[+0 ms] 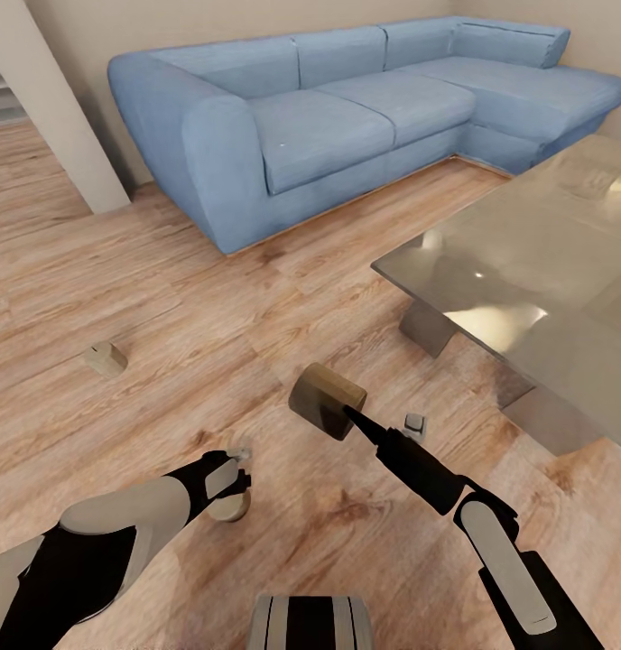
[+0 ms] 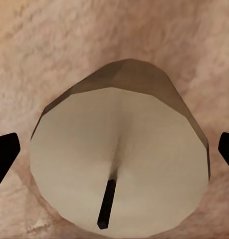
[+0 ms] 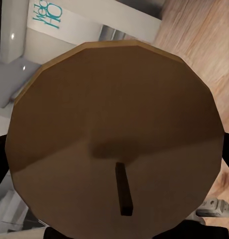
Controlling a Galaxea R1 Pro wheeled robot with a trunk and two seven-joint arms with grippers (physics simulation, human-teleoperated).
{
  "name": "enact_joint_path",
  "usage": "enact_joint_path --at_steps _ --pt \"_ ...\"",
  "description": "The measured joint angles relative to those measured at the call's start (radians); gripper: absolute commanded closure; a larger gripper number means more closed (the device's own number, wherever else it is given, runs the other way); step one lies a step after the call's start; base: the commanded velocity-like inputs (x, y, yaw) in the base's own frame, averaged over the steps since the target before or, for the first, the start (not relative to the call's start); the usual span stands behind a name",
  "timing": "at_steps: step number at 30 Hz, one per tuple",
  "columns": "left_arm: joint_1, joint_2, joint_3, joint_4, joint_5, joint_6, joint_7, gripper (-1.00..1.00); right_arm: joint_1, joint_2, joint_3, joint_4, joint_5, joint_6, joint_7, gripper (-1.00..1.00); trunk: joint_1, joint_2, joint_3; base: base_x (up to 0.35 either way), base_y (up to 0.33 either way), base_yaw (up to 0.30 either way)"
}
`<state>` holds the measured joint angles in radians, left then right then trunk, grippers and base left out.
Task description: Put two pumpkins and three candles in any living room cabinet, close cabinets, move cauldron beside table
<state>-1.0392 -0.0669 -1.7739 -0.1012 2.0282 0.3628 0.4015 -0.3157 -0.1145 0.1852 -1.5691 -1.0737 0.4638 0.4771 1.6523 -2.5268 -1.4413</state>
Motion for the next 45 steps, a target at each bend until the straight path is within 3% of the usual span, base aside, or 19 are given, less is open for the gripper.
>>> enact_joint_path --at_steps 14,22,41,42,45 --pt "0.000 0.000 0.000 0.000 0.000 0.000 -0.001 -1.00 0.000 0.000 0.000 0.000 -0.001 0.000 0.000 1.00 0.000 0.000 0.000 0.000 0.000 0.000" --pt "0.000 -0.001 -0.002 0.000 -0.003 -0.001 -0.002 -1.00 0.000 0.000 0.000 0.000 0.002 -0.001 0.000 1.00 0.004 -0.002 -0.031 0.000 0.000 0.000" --pt "0.000 0.001 0.001 0.000 -0.001 -0.001 -0.002 -1.00 0.000 0.000 0.000 0.000 -0.001 0.000 0.000 1.00 0.003 -0.002 -0.031 0.000 0.000 0.000" --pt "0.000 0.001 0.001 0.000 -0.001 -0.001 -0.002 1.00 0.000 0.000 0.000 0.000 -0.001 0.000 0.000 1.00 0.003 -0.002 -0.031 0.000 0.000 0.000" --pt "0.000 0.001 0.001 0.000 -0.001 -0.002 -0.002 1.00 0.000 0.000 0.000 0.000 -0.001 0.000 0.000 1.00 0.003 -0.002 -0.031 0.000 0.000 0.000"
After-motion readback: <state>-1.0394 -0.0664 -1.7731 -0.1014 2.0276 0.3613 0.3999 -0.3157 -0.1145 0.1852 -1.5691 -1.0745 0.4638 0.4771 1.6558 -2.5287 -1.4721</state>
